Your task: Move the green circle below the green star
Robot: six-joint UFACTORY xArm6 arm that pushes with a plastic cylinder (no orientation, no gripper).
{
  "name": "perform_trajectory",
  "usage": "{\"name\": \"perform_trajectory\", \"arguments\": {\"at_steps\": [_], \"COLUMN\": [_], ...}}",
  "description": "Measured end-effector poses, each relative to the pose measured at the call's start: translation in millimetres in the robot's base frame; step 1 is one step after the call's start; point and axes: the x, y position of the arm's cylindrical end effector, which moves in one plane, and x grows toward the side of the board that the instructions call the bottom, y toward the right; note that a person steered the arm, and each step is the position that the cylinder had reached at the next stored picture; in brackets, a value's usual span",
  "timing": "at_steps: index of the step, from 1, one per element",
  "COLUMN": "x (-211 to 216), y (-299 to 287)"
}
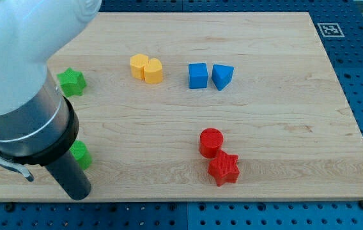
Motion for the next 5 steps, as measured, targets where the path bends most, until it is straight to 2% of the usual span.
{"name": "perform_trajectory", "arguments": {"at_steps": [5], "x": [-64], "y": [-15]}}
